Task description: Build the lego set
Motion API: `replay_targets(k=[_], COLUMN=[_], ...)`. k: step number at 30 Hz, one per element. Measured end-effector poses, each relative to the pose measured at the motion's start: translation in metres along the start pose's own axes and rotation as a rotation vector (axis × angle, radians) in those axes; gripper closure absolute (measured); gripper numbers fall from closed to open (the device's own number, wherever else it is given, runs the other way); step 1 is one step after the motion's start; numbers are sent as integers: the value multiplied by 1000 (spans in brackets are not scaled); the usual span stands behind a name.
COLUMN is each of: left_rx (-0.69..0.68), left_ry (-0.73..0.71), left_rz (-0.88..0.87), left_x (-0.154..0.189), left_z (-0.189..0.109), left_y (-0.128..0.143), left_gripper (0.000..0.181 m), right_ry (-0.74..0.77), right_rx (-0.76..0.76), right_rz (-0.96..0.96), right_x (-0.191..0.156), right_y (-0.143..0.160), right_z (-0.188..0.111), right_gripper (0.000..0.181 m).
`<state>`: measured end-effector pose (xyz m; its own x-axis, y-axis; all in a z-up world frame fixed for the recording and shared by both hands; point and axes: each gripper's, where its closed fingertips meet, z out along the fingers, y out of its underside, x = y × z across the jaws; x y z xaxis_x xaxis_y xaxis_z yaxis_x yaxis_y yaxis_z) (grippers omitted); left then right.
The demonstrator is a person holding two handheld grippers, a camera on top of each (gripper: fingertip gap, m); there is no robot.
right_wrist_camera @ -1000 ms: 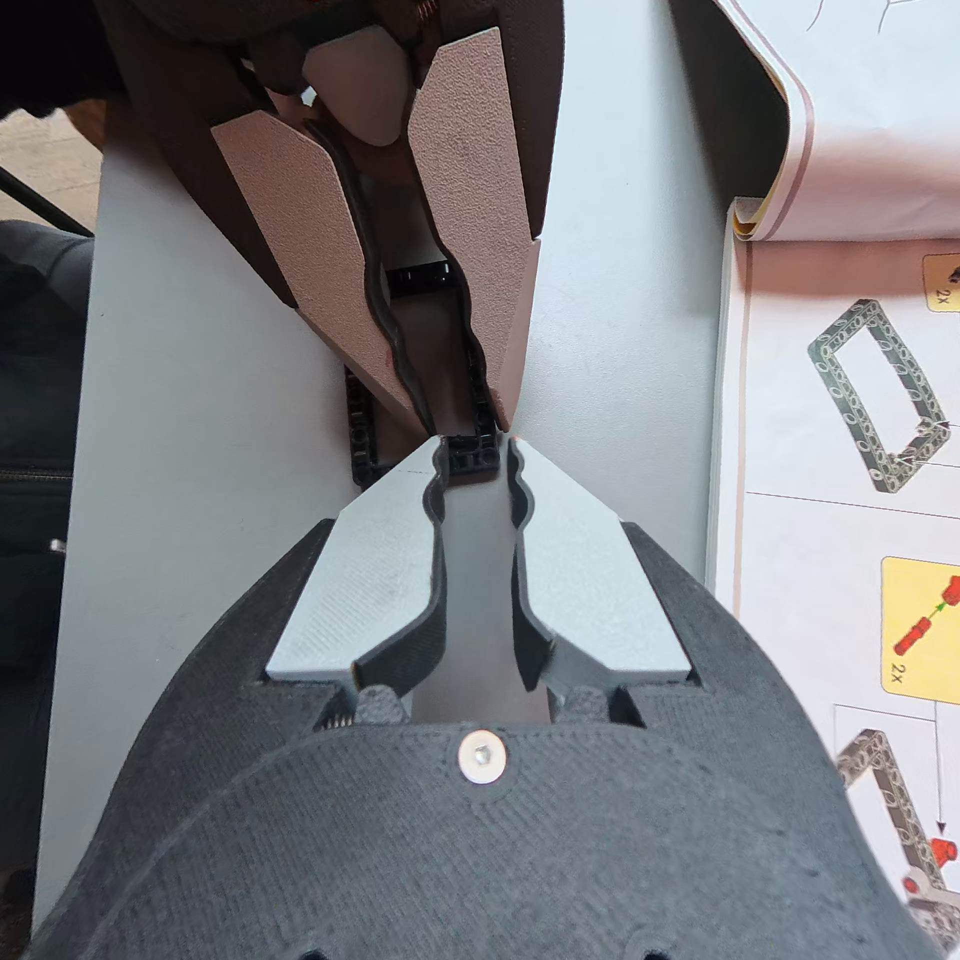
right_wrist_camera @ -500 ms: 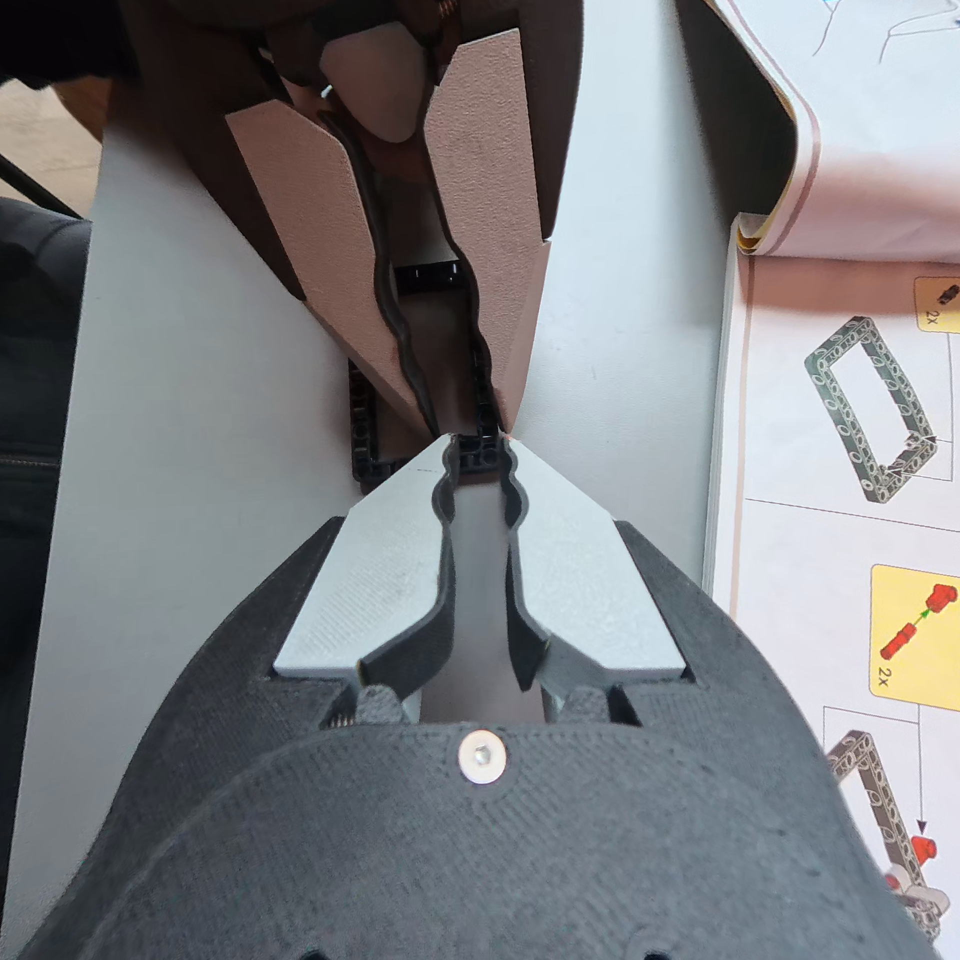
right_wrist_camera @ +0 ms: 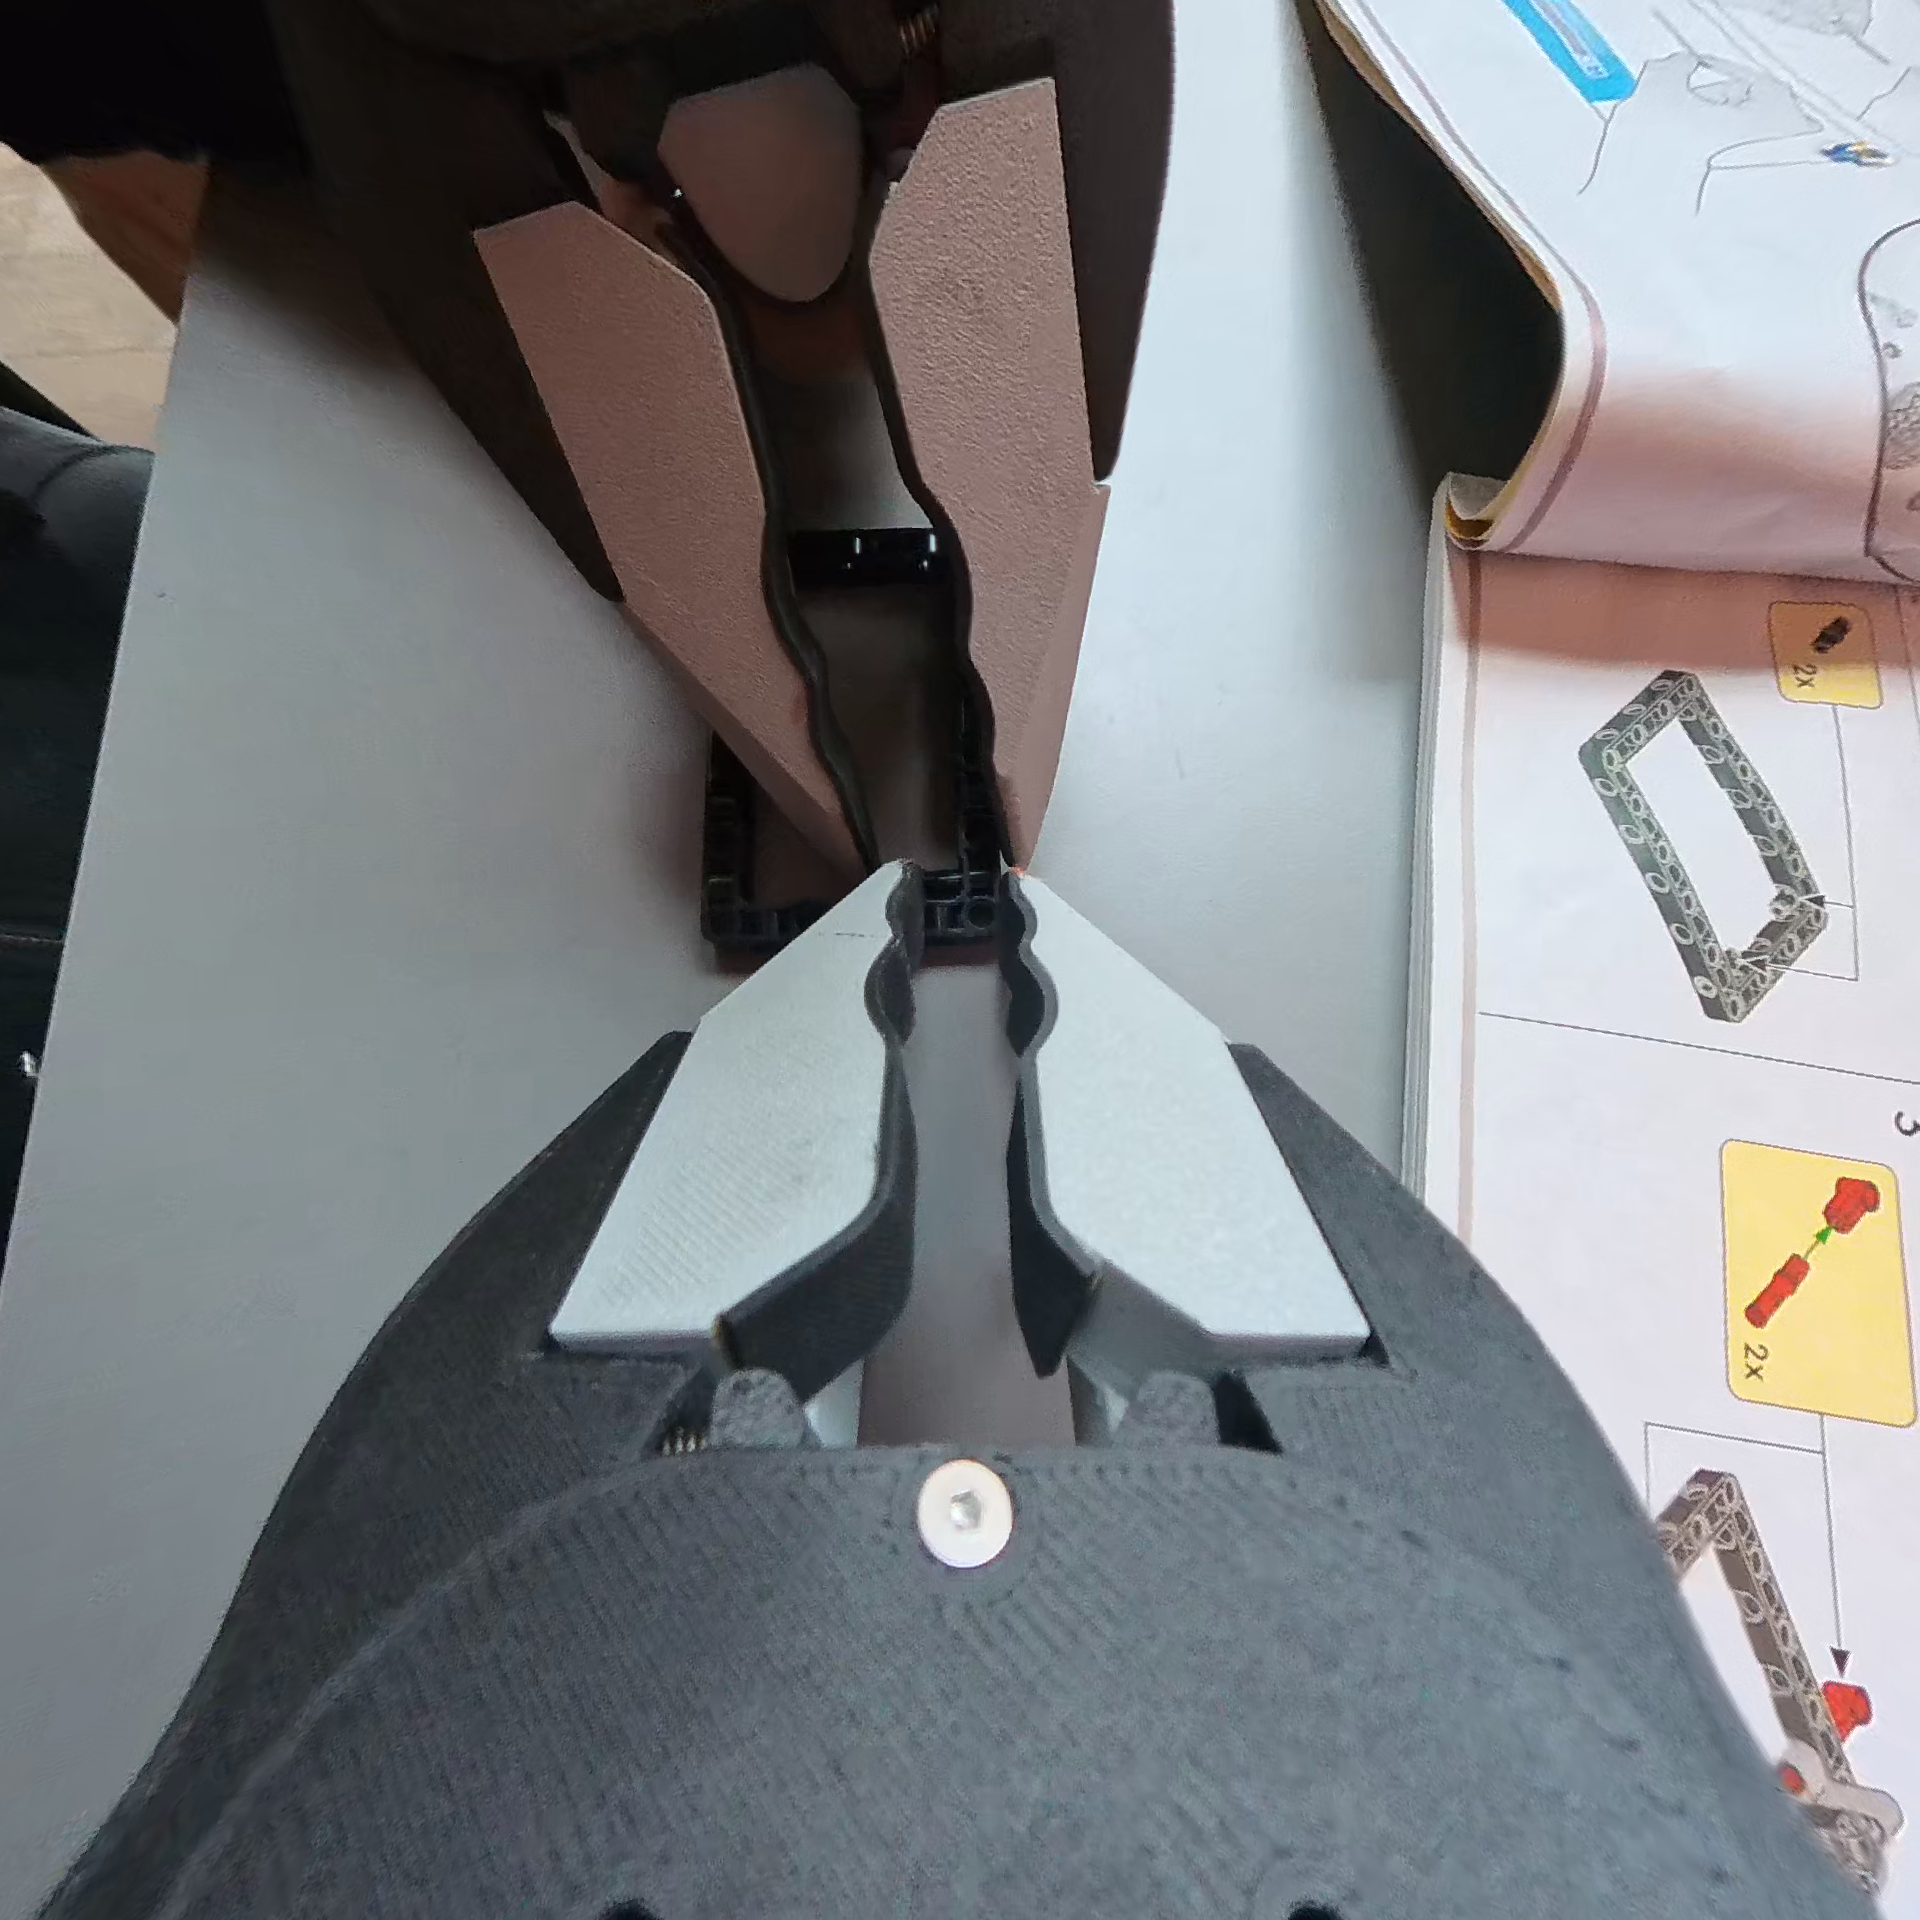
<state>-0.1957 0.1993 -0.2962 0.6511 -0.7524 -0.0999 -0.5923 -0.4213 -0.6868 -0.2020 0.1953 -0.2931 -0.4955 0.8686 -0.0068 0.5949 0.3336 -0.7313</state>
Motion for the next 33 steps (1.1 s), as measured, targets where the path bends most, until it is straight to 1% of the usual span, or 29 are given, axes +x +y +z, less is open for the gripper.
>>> replay_targets(k=[6, 11, 15, 24, 25, 28, 33], left_rx=[-1, 2, -1, -14, -16, -18, -13], left_ry=[6, 34, 38, 13, 24, 8, 10], left_rz=[-1, -42, -58, -47, -49, -39, -29], left_x=[0, 1, 1, 0, 2, 2, 2], left_z=[0, -2, -3, -4, -4, -4, -3], left_y=[1, 2, 3, 4, 4, 4, 3], left_gripper=[160, 160, 160, 160, 160, 160, 160], right_ry=[44, 69, 38, 45, 61, 77, 19], right_rx=[-13, -13, 11, 14, 13, 7, 32], right_rz=[-48, -95, -50, -59, -64, -92, -26], right_x=[0, 0, 1, 3, 6, 7, 6], right_y=[-1, -2, -4, -4, -4, -4, -4], right_z=[2, 3, 4, 6, 6, 5, 4], right_gripper=[169, 169, 169, 170, 178, 178, 179])
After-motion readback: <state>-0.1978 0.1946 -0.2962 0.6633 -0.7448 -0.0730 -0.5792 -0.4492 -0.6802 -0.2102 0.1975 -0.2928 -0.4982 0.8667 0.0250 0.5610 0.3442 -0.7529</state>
